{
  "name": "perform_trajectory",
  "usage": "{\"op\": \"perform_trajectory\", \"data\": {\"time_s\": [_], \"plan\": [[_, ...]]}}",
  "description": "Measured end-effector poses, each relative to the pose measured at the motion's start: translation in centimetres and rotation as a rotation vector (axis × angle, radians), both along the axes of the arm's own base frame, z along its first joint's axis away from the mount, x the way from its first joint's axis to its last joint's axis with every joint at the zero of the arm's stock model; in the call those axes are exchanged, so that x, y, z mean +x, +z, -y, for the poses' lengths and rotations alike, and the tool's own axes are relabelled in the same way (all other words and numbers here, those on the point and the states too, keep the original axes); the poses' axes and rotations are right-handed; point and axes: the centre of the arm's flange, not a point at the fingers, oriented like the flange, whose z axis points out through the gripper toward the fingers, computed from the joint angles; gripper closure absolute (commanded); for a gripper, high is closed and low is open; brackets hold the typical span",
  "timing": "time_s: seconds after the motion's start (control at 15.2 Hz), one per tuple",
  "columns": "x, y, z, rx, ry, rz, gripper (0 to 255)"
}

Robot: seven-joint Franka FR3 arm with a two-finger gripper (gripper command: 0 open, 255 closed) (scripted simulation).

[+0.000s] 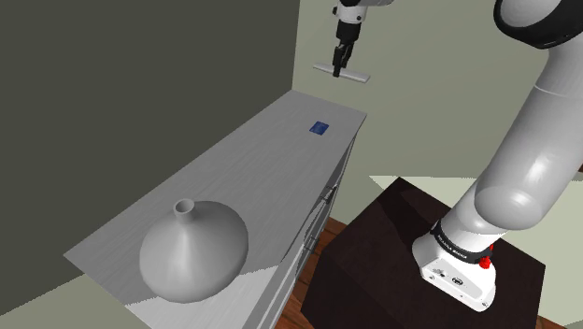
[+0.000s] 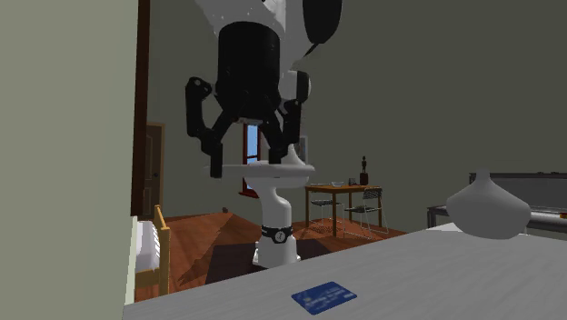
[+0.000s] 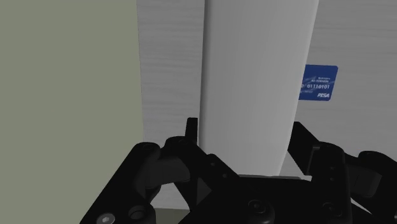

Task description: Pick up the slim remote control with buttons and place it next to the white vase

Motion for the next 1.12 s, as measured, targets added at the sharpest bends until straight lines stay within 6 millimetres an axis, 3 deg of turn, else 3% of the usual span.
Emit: {"op": "perform_trajectory", "data": {"time_s": [1.12], "plan": [[-0.1, 8.5, -0.5, 0.000, 0.000, 0.000, 255]]}}
